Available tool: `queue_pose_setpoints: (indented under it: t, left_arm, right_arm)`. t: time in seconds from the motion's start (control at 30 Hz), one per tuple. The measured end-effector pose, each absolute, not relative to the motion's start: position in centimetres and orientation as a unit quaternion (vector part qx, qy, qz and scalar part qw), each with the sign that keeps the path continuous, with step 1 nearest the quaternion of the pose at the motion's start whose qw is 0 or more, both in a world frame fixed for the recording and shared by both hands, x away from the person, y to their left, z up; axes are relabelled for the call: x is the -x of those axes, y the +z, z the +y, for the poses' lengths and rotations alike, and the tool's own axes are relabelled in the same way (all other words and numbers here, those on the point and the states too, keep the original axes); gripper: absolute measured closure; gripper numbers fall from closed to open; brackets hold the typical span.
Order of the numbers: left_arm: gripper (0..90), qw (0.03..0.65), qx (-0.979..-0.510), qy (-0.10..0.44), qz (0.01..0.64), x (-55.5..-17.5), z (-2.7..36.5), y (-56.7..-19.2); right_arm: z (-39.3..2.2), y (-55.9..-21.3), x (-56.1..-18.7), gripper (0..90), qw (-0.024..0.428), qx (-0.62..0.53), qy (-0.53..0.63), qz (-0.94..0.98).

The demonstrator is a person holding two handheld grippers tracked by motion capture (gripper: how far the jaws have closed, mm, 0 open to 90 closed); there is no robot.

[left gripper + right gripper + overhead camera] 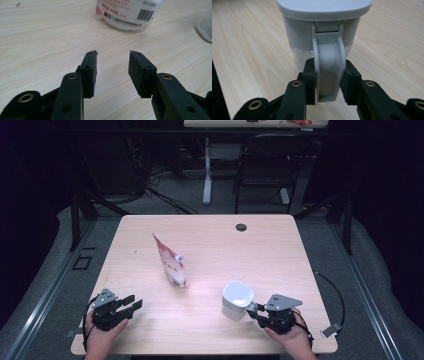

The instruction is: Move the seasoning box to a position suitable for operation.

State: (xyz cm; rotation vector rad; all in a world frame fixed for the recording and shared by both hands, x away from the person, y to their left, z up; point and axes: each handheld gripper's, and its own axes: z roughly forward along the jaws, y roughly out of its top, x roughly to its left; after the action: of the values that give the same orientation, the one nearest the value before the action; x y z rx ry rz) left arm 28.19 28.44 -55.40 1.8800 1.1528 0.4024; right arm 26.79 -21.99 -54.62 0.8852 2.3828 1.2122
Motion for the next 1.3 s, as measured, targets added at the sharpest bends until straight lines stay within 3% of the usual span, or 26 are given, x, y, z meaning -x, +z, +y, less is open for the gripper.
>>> queue_pose_setpoints:
  t: [1.3]
  left_arm:
    - [56.3,0.434,-0.754,0.163,0.466,-27.9,28.6,-55.4]
  right_arm:
    - [-24.8,-54.1,-27.2,63.8,0.182,-0.383,0.463,0.778]
